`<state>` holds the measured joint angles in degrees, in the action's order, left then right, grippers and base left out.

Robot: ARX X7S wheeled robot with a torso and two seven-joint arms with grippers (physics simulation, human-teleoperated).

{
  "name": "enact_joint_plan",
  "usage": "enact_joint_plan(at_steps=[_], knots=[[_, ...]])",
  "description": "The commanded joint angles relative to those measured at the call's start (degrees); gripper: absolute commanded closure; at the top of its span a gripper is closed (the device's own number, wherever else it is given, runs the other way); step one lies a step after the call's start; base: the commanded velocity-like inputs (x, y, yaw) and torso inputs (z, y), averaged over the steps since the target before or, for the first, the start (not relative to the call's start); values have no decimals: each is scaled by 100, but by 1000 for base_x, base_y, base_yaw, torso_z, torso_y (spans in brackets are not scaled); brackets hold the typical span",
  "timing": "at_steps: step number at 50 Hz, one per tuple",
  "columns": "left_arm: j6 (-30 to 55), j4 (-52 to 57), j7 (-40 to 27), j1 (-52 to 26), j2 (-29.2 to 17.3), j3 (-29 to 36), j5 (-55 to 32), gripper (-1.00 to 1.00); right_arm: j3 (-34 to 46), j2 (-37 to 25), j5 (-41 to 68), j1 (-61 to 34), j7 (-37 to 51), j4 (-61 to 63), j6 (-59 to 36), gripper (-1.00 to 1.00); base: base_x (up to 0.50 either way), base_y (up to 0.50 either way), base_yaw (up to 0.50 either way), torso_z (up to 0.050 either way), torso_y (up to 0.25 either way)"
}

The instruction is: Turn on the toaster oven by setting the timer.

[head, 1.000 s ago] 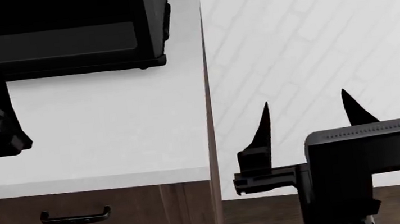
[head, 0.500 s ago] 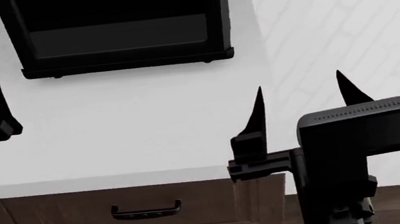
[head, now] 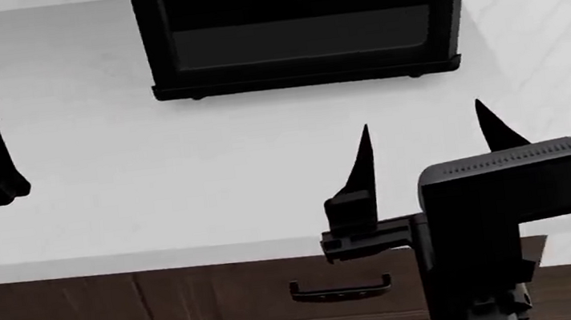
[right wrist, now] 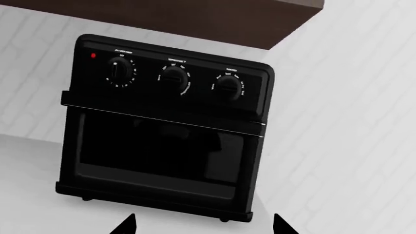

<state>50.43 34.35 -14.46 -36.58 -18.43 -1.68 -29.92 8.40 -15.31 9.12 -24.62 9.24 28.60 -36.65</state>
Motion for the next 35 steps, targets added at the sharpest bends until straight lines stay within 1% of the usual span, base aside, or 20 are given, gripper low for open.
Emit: enact_joint_plan(at_steps=[1,24,35], knots=[[-13,41,-29,26,-19,-18,-39,-100,19,-58,16,36,26,106,-51,-100,0,500,0,0,0],[-170,-36,-29,95,-92,94,37,-100,-55,-44,124,61,63,-19,137,-100,0,499,0,0,0],[-188,11,-50,149,-112,89,5,-100,-72,-56,183,79,99,123,94,-100,0,0,0,0,0]])
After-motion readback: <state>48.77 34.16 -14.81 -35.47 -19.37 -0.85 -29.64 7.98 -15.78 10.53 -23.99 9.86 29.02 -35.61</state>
